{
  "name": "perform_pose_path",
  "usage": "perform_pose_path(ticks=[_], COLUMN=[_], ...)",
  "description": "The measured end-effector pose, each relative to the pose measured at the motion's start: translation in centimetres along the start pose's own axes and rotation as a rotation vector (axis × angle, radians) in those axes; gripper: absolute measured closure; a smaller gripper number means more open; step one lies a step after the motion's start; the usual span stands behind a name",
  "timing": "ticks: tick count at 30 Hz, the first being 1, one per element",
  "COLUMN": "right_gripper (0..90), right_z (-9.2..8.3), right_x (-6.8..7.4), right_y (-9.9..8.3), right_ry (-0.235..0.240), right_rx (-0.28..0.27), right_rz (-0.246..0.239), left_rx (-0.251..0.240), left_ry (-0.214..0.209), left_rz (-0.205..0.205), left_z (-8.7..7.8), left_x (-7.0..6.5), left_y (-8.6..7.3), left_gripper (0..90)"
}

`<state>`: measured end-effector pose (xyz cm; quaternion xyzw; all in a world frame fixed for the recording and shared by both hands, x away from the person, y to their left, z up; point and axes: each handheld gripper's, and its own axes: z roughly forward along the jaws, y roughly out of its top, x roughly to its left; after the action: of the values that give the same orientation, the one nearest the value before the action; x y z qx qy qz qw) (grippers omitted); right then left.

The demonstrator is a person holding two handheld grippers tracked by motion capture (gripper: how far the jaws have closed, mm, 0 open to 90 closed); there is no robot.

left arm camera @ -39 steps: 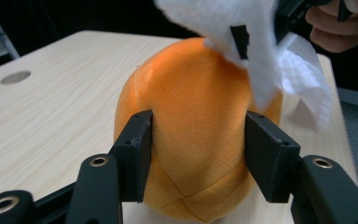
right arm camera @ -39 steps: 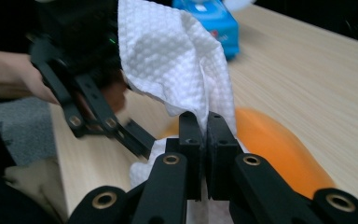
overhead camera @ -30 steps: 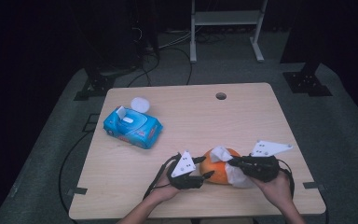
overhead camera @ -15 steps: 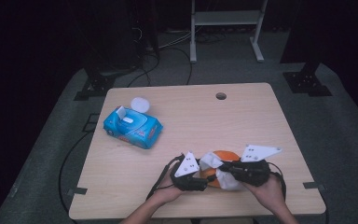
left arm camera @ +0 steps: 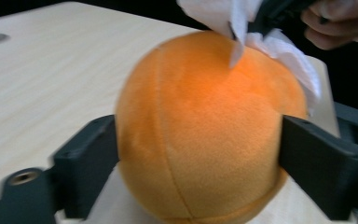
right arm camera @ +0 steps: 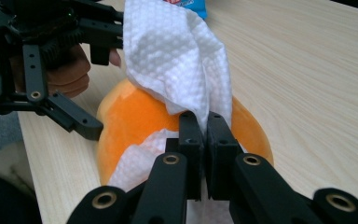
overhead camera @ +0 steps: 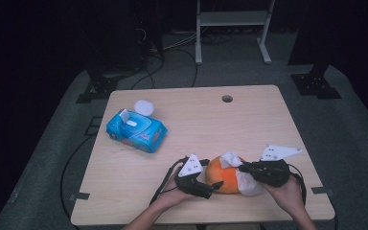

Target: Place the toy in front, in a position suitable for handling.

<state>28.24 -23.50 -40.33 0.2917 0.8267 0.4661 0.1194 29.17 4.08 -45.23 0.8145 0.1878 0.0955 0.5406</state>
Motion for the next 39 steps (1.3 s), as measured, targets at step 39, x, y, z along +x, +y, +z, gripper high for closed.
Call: perform_pose_path(ticks=[39], right_gripper=[85.8], right_z=[0.0], right_x=[-0.5], right_y=[-0.6], right_ry=[0.002], right_rx=[0.004], right_rz=[0.027], left_rx=[0.004], left_ry=[0.014], left_rz=[0.1], left_z=[-0.9], left_x=[-0.4], left_y=[0.4], left_gripper=[36.3])
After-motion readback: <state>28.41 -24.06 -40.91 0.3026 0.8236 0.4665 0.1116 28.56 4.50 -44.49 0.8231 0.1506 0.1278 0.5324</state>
